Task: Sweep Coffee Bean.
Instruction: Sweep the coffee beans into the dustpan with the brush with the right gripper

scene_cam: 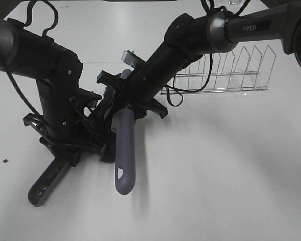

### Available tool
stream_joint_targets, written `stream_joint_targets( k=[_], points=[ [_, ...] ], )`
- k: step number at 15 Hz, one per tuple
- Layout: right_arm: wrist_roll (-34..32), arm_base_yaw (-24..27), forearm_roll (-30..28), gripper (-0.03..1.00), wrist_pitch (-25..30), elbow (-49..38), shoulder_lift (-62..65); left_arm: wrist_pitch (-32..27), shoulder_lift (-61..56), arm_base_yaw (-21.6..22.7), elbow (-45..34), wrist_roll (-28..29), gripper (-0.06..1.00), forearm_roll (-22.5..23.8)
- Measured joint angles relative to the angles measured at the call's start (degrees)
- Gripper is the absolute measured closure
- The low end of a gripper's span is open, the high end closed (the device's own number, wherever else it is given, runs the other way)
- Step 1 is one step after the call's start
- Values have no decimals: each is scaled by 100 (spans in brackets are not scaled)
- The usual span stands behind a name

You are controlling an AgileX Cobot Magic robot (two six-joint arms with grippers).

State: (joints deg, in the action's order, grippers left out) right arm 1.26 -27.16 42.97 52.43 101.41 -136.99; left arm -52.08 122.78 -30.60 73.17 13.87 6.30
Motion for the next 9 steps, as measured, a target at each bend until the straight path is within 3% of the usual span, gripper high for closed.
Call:
stream_joint_targets(
  k=[4, 9],
  points=[
    [-126, 0, -688, 68, 837, 1026, 0, 6, 0, 0, 0, -63, 62, 0],
    [-602, 0, -2005, 68, 1713, 1398, 17, 11, 0, 0, 0, -80, 62, 0]
  ],
)
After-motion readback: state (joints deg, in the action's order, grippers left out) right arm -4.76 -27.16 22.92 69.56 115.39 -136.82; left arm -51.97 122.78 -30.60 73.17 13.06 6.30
